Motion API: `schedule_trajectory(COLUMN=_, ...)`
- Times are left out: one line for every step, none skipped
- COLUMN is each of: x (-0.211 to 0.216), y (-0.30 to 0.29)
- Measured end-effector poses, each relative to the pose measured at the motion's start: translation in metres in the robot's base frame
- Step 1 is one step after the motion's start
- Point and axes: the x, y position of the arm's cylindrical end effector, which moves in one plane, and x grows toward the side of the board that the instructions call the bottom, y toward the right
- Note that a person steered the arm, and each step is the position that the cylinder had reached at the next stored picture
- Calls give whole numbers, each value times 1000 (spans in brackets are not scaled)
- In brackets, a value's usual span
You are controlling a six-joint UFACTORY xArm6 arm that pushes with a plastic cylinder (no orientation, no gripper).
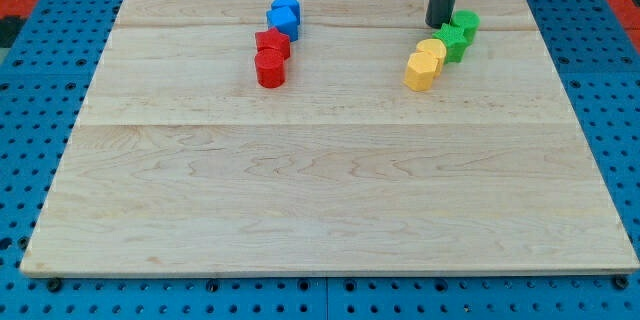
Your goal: Separate the green circle from the green star
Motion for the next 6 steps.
schedule_trajectory(x=-27, y=0)
schedule_trajectory(x=-20, y=6)
schedule_trajectory(x=12, y=7)
schedule_trajectory(x=37, y=7)
schedule_trajectory(x=20, y=7)
schedule_trajectory(x=-6, y=8)
